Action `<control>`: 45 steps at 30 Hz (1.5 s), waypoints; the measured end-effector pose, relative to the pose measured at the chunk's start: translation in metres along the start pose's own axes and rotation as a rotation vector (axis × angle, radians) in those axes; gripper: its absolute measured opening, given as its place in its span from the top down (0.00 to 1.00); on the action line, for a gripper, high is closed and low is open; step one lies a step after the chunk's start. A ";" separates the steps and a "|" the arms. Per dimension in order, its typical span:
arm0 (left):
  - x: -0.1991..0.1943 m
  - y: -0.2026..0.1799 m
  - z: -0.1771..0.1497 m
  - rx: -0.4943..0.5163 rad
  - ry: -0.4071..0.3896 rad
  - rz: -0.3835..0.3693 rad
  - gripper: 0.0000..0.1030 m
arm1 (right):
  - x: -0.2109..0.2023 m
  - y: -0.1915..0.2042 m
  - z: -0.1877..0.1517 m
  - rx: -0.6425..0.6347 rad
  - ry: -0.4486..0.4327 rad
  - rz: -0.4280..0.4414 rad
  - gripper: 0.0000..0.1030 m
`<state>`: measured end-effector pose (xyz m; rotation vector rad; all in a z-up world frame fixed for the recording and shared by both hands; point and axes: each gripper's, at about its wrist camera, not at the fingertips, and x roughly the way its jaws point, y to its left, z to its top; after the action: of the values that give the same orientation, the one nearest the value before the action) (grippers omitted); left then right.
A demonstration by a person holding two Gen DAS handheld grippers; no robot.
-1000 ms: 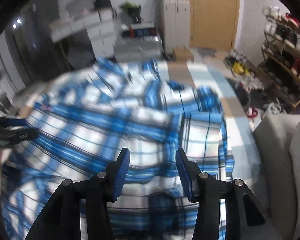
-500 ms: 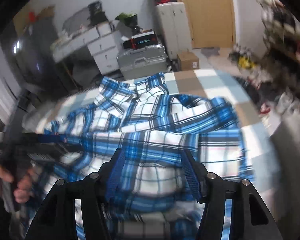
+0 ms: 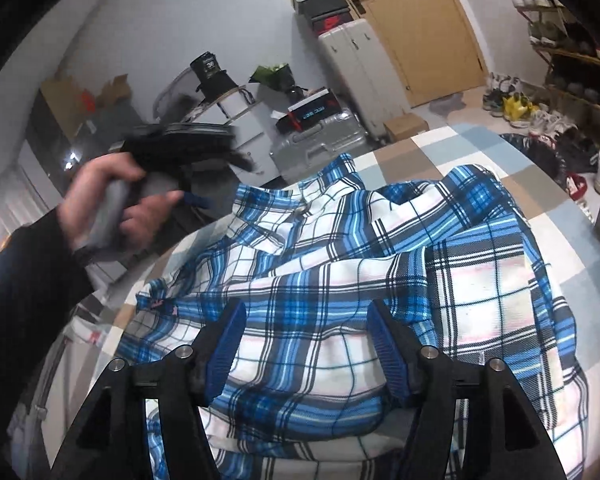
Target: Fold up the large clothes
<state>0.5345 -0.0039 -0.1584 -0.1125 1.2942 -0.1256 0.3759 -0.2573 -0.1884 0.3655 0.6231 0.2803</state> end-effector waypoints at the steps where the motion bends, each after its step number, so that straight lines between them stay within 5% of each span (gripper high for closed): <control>1: 0.014 -0.001 0.004 0.012 0.026 0.041 0.09 | -0.002 0.001 0.000 -0.007 -0.010 -0.003 0.37; 3: 0.020 0.001 0.003 0.003 0.080 0.082 0.15 | -0.003 -0.001 0.000 -0.006 -0.017 -0.014 0.32; 5: 0.023 0.008 -0.002 -0.041 0.113 0.012 0.68 | -0.004 -0.004 0.002 0.010 -0.022 -0.011 0.32; 8: 0.005 0.005 -0.017 0.006 0.095 -0.012 0.92 | -0.007 -0.009 0.003 0.039 -0.039 -0.006 0.29; 15: -0.061 -0.011 -0.089 0.238 -0.049 -0.022 0.94 | -0.011 -0.009 0.009 0.053 -0.064 0.007 0.29; 19: -0.079 -0.016 -0.132 0.362 -0.120 -0.054 0.94 | -0.032 0.002 0.038 0.067 -0.077 0.025 0.28; 25: -0.069 -0.015 -0.158 0.468 -0.141 -0.083 0.94 | -0.017 0.034 0.101 -0.088 0.004 -0.044 0.19; 28: -0.057 -0.015 -0.162 0.499 -0.148 -0.046 0.94 | 0.024 0.035 0.138 -0.087 0.097 -0.075 0.16; 32: -0.053 -0.014 -0.164 0.480 -0.137 -0.087 0.94 | 0.099 0.038 0.168 -0.109 0.316 -0.122 0.17; 40: -0.042 -0.009 -0.167 0.523 -0.138 -0.102 0.94 | 0.197 0.071 0.166 -0.286 0.504 -0.270 0.22; 41: -0.045 -0.006 -0.168 0.519 -0.139 -0.115 0.94 | 0.202 0.072 0.163 -0.298 0.522 -0.289 0.31; 44: -0.046 0.004 -0.161 0.475 -0.123 -0.150 0.93 | 0.209 0.062 0.152 -0.306 0.612 -0.333 0.87; 45: -0.047 0.007 -0.158 0.453 -0.119 -0.169 0.93 | 0.199 0.056 0.149 -0.302 0.592 -0.353 0.89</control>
<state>0.3703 0.0086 -0.1575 0.1574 1.1091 -0.5448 0.6132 -0.1717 -0.1554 -0.1334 1.1921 0.1360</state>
